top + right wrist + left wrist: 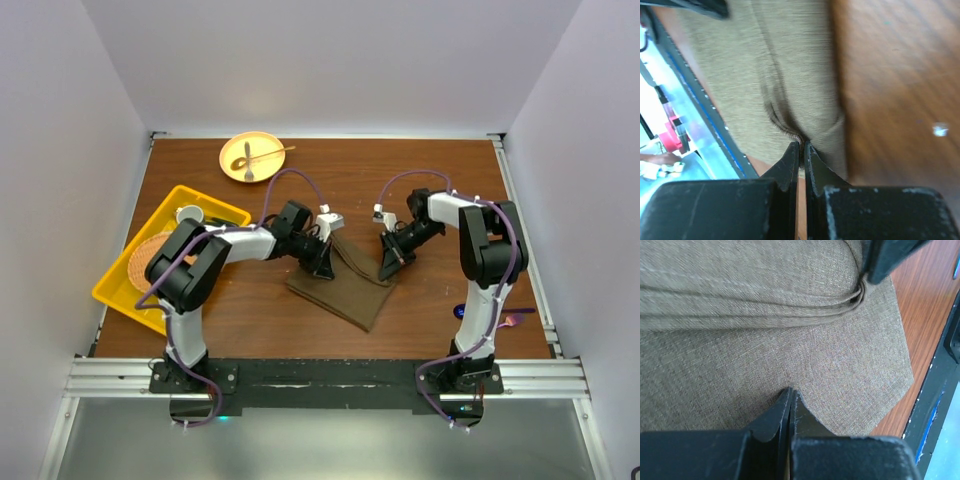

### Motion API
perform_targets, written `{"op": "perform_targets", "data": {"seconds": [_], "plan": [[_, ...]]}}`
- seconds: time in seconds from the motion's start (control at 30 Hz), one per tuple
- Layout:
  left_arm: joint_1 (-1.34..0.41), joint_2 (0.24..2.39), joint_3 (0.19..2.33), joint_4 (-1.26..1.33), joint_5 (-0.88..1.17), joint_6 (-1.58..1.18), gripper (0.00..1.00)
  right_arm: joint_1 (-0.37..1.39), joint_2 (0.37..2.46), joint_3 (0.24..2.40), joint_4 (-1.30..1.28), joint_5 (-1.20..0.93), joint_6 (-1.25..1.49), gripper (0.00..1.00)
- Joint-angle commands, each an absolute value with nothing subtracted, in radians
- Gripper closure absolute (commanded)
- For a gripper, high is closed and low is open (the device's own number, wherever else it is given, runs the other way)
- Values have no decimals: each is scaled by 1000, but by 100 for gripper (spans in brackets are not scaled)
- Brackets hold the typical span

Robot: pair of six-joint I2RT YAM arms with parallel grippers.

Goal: Fold the napkin into a case and place the utensils inside
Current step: Fold the lower triangle-folded napkin at the center of the board.

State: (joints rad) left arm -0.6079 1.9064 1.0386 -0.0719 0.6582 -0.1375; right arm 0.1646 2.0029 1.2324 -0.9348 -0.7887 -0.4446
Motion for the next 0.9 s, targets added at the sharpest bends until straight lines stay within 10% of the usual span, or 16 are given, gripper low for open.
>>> {"op": "perform_targets", "data": {"seconds": [0.0,0.2,0.57,0.87], "plan": [[-539,1801,953,-15,667,-173,94,163,2029,1299,-928,-681,-491,100],[-456,1651,957,26,696,-7,58,167,2054,1333,-927,-578,-595,100],[-459,1739,1141,-218,712,1038,34,169,2089,1434,-976,-531,-738,100],[-488,1939,1402,-357,742,1135,60,167,2048,1393,-966,-538,-752,100]]}}
